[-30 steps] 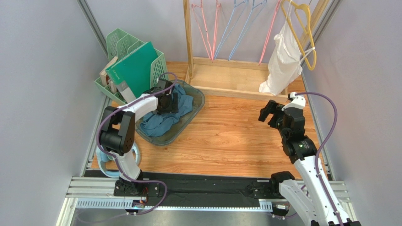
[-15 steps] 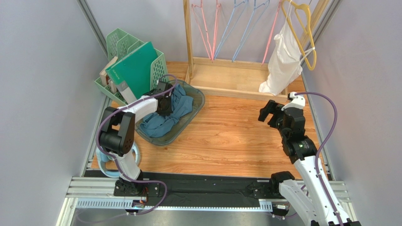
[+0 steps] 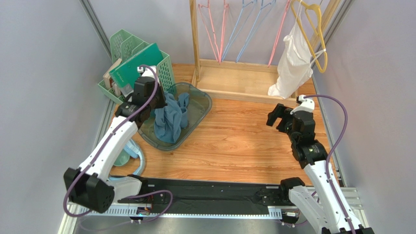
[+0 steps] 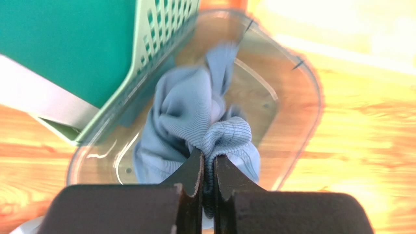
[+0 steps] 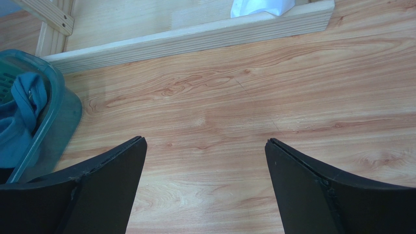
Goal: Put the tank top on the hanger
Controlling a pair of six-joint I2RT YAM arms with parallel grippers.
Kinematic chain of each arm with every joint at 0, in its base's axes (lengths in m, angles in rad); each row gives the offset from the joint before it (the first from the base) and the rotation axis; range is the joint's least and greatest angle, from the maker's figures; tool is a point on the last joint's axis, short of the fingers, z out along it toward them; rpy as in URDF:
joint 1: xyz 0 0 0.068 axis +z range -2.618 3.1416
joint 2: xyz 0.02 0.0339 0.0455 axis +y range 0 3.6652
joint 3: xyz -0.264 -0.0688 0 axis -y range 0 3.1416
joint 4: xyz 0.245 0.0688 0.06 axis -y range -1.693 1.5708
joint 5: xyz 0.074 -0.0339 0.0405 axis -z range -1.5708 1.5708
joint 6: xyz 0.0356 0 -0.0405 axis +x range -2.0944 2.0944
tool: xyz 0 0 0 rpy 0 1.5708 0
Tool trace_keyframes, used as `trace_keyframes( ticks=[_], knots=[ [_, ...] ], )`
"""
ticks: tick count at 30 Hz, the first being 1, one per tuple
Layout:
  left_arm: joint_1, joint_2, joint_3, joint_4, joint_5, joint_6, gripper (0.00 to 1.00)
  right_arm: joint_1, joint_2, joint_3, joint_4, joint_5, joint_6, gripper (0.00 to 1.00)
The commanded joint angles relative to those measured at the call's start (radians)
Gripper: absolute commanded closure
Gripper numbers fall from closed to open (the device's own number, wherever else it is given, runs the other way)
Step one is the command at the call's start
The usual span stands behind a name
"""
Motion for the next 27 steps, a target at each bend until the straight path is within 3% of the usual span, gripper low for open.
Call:
trace_keyframes(
  ticks=[1, 7, 14, 23, 27],
  knots=[
    [0.000, -0.139, 0.078, -0.038, 0.029, 0.023, 1.00, 0.003, 0.004, 0.035, 0.025, -0.020, -0.012, 0.00],
    [0.002, -0.259, 0.198, -0.081, 0.084, 0.060, 1.00, 0.003, 0.022, 0.055, 0.013, -0.034, -0.012, 0.01],
    [-0.039, -0.250, 0.423, -0.168, 0.138, 0.125, 1.00, 0.003, 0.060, 0.085, -0.013, -0.050, -0.011, 0.00],
    [-0.377, -0.085, 0.633, -0.176, 0.019, 0.175, 1.00, 0.003, 0.080, 0.119, -0.053, -0.045, -0.012, 0.00],
    [-0.516, 0.002, 0.738, -0.159, 0.052, 0.174, 1.00, 0.004, 0.085, 0.125, -0.071, -0.027, -0.006, 0.00]
  ],
)
